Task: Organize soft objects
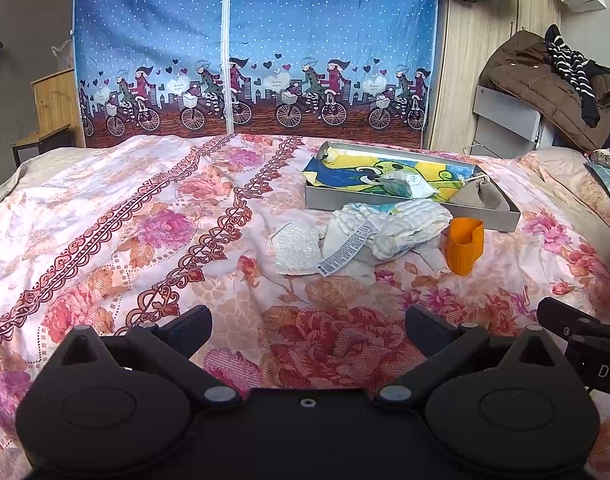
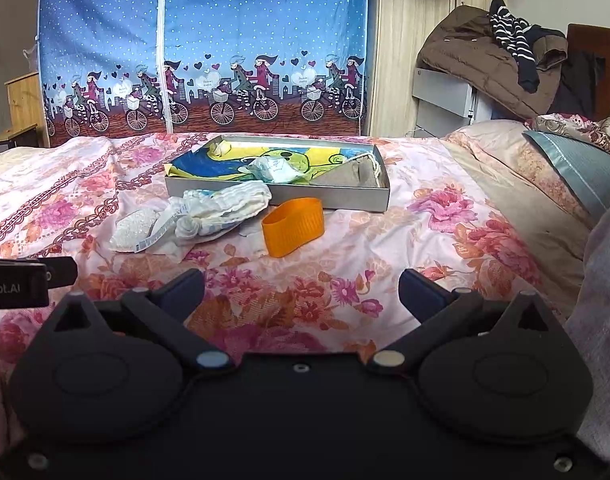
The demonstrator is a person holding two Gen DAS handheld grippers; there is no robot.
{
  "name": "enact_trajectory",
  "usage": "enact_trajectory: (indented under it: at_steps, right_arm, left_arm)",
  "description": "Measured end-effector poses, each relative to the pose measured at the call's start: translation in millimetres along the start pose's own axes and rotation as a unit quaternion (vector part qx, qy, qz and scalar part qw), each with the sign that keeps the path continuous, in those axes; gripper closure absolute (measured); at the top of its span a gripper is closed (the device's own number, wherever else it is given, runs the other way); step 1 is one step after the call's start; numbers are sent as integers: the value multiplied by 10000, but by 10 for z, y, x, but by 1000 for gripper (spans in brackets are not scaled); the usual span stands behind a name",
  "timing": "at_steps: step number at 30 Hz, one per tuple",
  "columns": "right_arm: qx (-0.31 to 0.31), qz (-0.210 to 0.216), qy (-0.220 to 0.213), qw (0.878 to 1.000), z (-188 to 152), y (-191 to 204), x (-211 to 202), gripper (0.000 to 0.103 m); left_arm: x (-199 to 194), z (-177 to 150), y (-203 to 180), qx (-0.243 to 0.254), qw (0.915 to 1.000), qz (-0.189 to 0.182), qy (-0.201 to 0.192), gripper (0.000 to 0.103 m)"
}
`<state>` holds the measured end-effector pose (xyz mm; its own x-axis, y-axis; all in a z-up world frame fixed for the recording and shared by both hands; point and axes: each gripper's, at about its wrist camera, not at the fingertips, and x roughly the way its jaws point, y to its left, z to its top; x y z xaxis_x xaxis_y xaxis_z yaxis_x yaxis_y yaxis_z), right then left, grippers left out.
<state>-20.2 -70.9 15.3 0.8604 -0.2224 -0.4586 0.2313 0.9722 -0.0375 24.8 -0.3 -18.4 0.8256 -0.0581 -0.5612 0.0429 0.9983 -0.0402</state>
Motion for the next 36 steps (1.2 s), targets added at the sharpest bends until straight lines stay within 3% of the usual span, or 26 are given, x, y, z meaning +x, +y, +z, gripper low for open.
enact_trajectory:
  at_steps: [12, 23, 29, 36]
  right_arm:
    - [-3, 13, 90, 10000, 21, -13, 83, 1]
    - [370, 346, 449, 9977, 63, -162, 510, 0]
    - [-267, 664, 424, 9965, 139, -45, 1050, 0]
    - [-560, 558, 469, 9958, 190, 26, 1570, 0]
  left_arm:
    - [103, 13, 33, -79, 9999, -66, 4, 1]
    - [317, 67, 52, -156, 9998, -51, 143, 1]
    - [644, 189, 31, -212, 9994, -215, -154, 1]
    - [1110, 396, 1, -234, 9950, -715, -658, 1]
